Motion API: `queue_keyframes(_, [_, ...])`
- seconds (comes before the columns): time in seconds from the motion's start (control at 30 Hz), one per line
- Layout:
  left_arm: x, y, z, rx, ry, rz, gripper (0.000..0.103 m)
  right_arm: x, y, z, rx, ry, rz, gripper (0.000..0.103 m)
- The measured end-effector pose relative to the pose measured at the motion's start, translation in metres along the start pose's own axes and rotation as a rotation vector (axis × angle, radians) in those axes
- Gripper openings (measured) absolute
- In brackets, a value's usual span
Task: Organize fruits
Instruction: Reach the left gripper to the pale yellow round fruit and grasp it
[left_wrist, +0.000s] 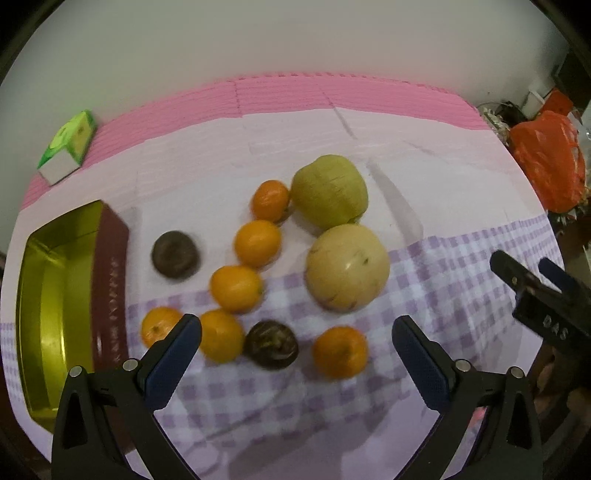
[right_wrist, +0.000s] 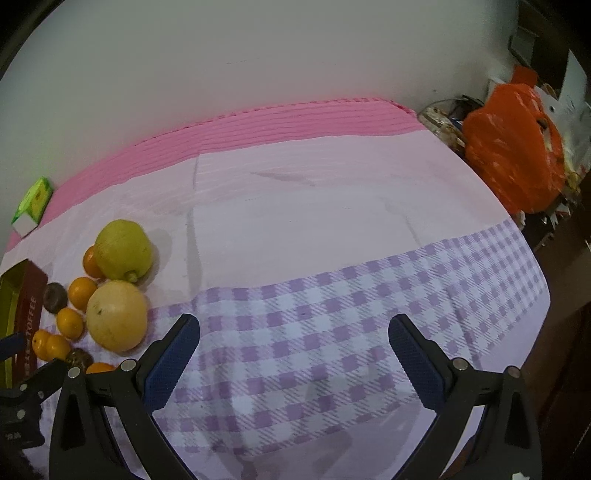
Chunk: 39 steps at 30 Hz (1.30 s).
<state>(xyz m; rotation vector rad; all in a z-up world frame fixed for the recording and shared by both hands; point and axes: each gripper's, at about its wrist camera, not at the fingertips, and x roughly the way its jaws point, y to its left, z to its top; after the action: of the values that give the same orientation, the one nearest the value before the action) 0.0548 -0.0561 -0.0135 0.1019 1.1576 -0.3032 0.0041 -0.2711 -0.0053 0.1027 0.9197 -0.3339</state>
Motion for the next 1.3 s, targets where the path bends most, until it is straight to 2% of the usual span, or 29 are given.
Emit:
queue_keyframes(0.1, [0.01,-0.008,0.01,0.012,0.018,-0.021,0.095,0.003,-0.004,0.002,0.018,0.011,-0.003,0.101])
queue_keyframes(0.37, [0.037,-0.019,0.028,0.009,0.07,-0.063,0.092,0.009,-0.019,0.003,0.074,0.043,-0.007,0.102])
queue_keyframes(0.5, [0.049,-0.023,0.033,0.014,0.088,-0.066,0.082,0.012,-0.02,0.003,0.078,0.055,-0.006,0.102])
queue_keyframes(0.8, [0.07,-0.031,0.039,0.022,0.115,-0.062,0.07,0.021,-0.024,0.003,0.091,0.087,-0.006,0.102])
queue_keyframes(1.13, [0.072,-0.031,0.036,0.026,0.106,-0.067,0.069,0.026,-0.022,0.001,0.08,0.101,-0.014,0.102])
queue_keyframes(1.3, [0.054,-0.031,0.032,0.044,0.074,-0.079,0.068,0.025,-0.02,0.0,0.069,0.101,-0.016,0.102])
